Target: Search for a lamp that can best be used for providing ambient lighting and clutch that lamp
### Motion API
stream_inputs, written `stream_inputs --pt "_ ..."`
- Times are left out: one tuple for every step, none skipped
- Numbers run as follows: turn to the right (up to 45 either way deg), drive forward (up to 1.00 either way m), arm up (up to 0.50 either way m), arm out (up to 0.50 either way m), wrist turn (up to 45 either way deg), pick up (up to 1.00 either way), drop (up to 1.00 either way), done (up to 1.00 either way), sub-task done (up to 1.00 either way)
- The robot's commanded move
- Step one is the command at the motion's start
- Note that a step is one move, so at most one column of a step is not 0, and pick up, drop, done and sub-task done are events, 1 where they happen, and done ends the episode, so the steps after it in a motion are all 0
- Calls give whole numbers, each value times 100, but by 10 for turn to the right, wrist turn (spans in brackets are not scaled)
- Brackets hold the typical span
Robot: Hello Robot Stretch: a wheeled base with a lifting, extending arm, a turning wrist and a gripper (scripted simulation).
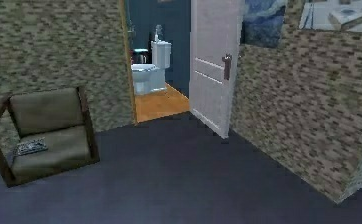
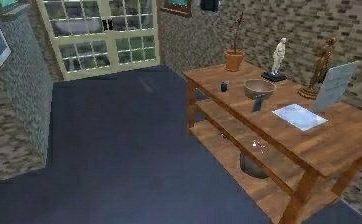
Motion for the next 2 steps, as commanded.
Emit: stream_inputs --pt "0 30 0 0 0 0 0 0 0" --pt "-210 0 0 0 0 0 0 0 0"
